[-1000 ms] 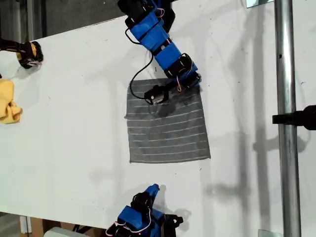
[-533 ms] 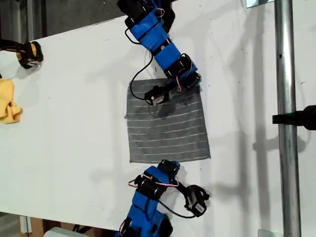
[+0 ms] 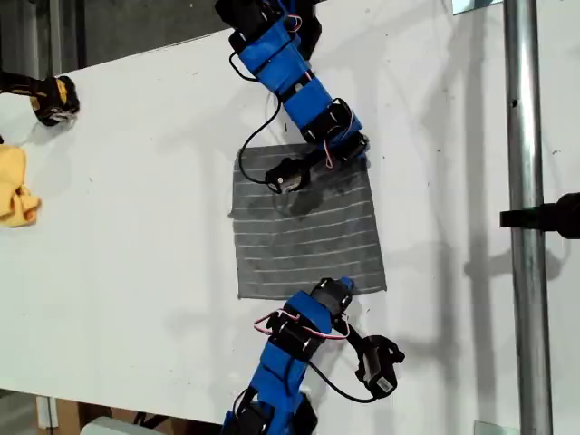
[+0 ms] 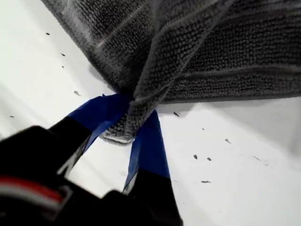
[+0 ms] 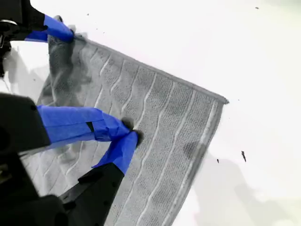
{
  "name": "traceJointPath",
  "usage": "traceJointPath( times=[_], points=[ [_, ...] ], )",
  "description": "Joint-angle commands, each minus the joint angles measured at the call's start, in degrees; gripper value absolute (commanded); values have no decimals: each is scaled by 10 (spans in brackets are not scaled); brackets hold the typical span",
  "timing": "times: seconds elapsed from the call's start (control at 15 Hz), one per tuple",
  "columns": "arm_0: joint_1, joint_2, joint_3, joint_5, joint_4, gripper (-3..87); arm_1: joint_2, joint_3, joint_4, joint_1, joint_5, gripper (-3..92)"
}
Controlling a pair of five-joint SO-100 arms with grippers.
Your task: Grasp corners of a towel and fold twice.
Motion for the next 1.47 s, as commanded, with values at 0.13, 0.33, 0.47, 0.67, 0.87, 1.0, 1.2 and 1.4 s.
traceJointPath(
  times=[0.13, 0.33, 0.47, 0.67, 0.87, 1.0, 1.2, 1.4],
  points=[
    [25, 9, -31, 13, 11, 272, 17, -4, 1, 8, -3, -2],
    [29, -22, -16, 57, 12, 305, 18, -5, -2, 10, -3, -2],
    [29, -76, -5, 58, 6, 311, 20, -6, -2, 5, 0, -2],
    [26, -159, -12, 55, -30, 309, 21, -9, -3, -2, 4, -2],
    [21, -208, -18, 44, -59, 302, 25, -14, 0, -5, 4, -2],
    [18, -229, -20, 11, -69, 217, 25, -15, 0, -5, 4, -2],
    [10, -226, -6, -42, -49, -15, 22, -17, -2, -7, 6, -2],
    [20, -208, -36, -39, -2, -15, 23, -25, 7, -10, 6, -2]
  ],
)
